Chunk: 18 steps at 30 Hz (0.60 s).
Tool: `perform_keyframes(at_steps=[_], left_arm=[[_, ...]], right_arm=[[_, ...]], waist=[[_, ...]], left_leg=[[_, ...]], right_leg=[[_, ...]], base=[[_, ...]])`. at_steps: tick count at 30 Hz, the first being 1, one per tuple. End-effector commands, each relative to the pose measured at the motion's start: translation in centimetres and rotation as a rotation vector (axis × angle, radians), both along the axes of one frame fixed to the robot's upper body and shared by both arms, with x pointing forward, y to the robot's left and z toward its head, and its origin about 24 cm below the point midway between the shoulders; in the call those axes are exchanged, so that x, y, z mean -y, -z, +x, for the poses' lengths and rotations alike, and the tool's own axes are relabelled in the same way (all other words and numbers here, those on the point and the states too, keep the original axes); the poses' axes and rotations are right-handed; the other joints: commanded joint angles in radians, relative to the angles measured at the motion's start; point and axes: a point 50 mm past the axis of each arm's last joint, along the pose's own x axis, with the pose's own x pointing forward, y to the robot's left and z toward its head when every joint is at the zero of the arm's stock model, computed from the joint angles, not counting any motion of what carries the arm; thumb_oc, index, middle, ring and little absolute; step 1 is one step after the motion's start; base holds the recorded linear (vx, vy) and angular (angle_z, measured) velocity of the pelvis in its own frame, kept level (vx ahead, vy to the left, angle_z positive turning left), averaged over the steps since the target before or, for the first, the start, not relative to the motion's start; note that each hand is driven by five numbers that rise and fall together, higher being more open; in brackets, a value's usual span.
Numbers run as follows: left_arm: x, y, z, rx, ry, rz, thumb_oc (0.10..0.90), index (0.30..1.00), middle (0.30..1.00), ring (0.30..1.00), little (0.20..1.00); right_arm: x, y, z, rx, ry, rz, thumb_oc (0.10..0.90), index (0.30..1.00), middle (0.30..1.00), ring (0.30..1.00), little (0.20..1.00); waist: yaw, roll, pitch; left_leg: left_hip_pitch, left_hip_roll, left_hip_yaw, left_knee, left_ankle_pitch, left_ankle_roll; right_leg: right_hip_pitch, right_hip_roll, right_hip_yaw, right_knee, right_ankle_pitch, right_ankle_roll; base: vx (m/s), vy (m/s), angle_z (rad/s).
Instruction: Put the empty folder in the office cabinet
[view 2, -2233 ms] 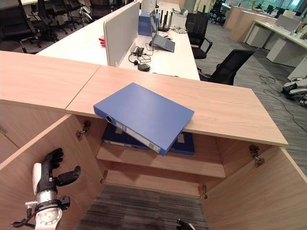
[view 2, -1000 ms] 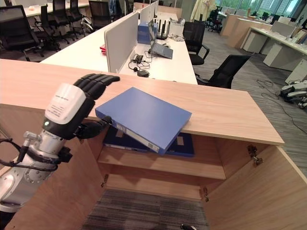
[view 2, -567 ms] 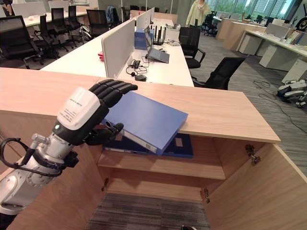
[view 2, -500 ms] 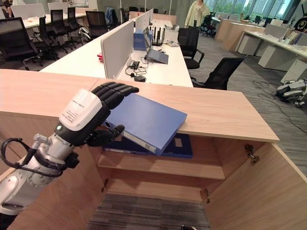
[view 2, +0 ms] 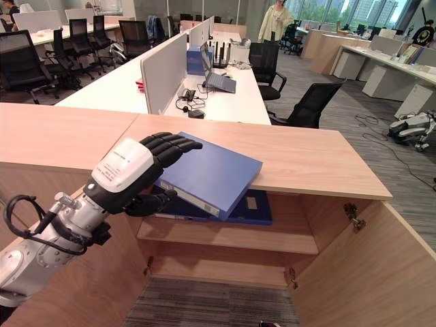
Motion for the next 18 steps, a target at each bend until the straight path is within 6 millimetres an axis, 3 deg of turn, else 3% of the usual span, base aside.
perform_keyframes(at_steps=[1,18], left_arm=[[1.2,-3.1,-0.6,0.123,0.097,-0.068,0.8,0.9,0.9,0.9,0.9],[1.3,-2.5,2.0,0.14,0.055,0.062,0.8,0.9,0.9,0.9,0.9]], right_arm=[[1.4,-1.0,3.2,0.055,-0.028,-0.049,0.8,0.9,0.9,0.9,0.9],[1.0,-1.0,3.2,0.06,-0.048,-0.051,0.8,0.9,0.9,0.9,0.9]], waist=[[-0.009,0.012,-0.022],[-0.023,0.009,-0.025]], left_leg=[[-0.047,-0.023,-0.064,-0.004,-0.075,-0.016],[-0.044,-0.022,-0.051,-0.004,-0.079,-0.017]], right_leg=[[0.054,0.042,0.029,0.007,-0.078,-0.017],[0.051,0.043,0.038,0.007,-0.077,-0.016]], base=[[0.0,0.0,0.0],[0.0,0.0,0.0]])
